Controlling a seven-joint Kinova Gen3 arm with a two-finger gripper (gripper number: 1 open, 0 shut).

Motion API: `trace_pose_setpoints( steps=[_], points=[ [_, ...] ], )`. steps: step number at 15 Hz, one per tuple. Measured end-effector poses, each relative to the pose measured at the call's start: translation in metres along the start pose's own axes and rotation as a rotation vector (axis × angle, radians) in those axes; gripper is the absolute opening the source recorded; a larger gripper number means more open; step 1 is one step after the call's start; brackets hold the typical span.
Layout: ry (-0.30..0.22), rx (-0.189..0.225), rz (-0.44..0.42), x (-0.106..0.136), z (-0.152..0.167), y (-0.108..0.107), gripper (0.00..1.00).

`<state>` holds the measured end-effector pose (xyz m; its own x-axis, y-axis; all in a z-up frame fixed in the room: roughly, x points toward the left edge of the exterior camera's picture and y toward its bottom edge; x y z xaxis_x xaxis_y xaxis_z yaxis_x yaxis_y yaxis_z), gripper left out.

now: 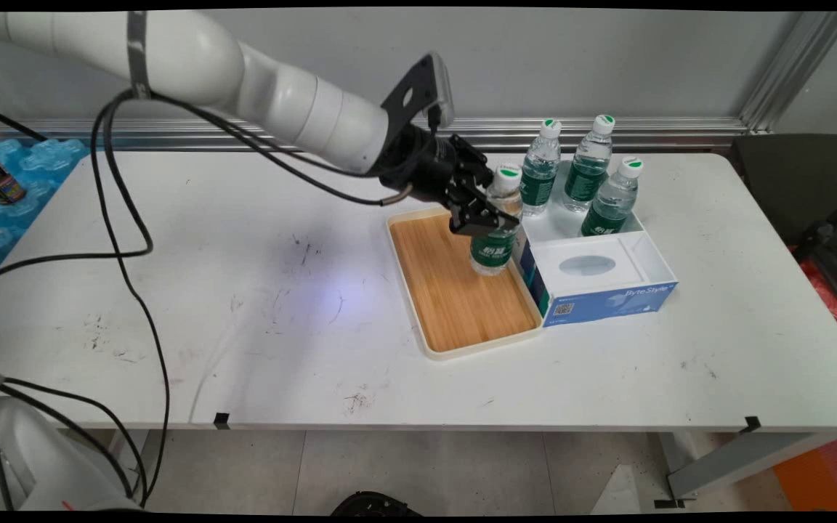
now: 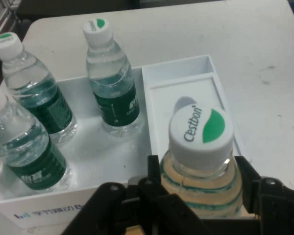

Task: Place the picked object on the tray

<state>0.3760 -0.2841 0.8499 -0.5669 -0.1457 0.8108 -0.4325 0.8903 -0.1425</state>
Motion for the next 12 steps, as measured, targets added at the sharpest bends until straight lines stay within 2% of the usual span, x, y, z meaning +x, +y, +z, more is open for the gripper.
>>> trace_pose_setpoints(
  steps=[3,12],
  points=[
    [0.009,0.003,0.005,-0.012,0.013,0.002,0.00],
    [0.026,-0.007,0.003,-0.026,0.037,0.008,0.00]
  ],
)
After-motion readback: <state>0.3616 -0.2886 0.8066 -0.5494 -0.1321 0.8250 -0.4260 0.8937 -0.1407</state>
